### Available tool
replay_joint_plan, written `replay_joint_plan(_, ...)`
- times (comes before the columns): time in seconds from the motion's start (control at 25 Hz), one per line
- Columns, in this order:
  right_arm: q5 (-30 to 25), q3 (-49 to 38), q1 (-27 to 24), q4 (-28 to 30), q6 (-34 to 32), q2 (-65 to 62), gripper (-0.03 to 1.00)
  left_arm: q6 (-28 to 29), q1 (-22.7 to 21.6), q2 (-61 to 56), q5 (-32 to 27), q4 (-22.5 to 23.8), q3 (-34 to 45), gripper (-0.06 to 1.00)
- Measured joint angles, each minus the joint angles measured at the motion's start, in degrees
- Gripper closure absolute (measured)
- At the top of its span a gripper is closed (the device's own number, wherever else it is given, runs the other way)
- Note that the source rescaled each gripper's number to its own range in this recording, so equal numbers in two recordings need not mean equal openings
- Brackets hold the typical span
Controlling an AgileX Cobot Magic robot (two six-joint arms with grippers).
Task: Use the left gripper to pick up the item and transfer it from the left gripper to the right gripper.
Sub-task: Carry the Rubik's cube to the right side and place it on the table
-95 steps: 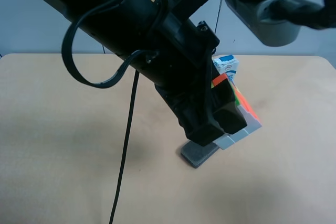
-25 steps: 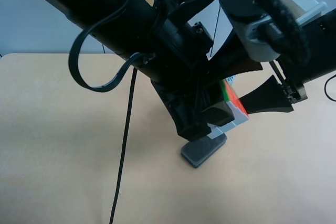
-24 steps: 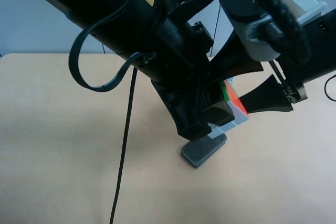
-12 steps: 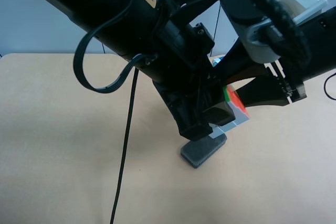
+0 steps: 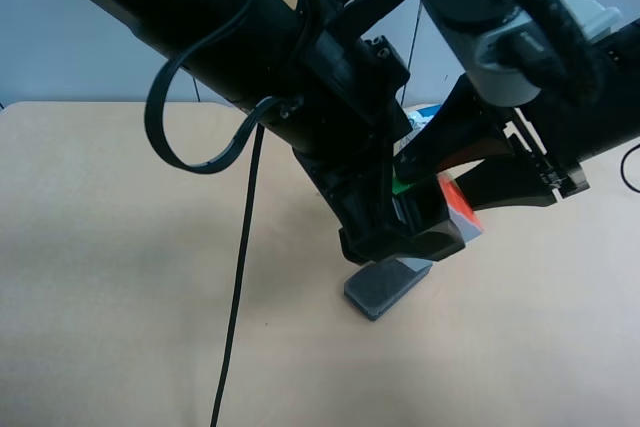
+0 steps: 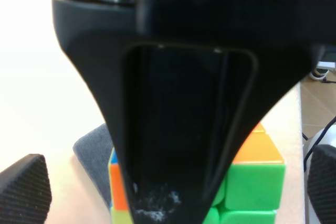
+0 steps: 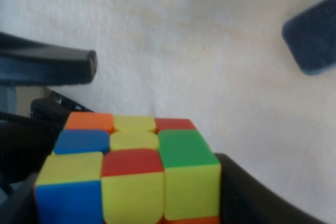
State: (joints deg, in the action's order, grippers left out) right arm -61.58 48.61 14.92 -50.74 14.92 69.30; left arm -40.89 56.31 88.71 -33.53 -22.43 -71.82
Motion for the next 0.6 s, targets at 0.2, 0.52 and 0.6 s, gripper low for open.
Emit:
replay_joint_plan(0.2,0.0,0.0,0.0,0.0,0.0,0.0,0.93,0.1,0.0,-1.1,-4.0,3.4,-0.1,-0.04)
replay_joint_plan(0.52,0.0,0.0,0.0,0.0,0.0,0.0,0.93,8.5,0.0,-10.0,-12.7,16.5,-0.1,-0.04)
replay_joint_plan(0.6,0.0,0.0,0.0,0.0,0.0,0.0,0.93,12.1,0.0,-12.5,-14.7,19.5,-0.1,-0.04)
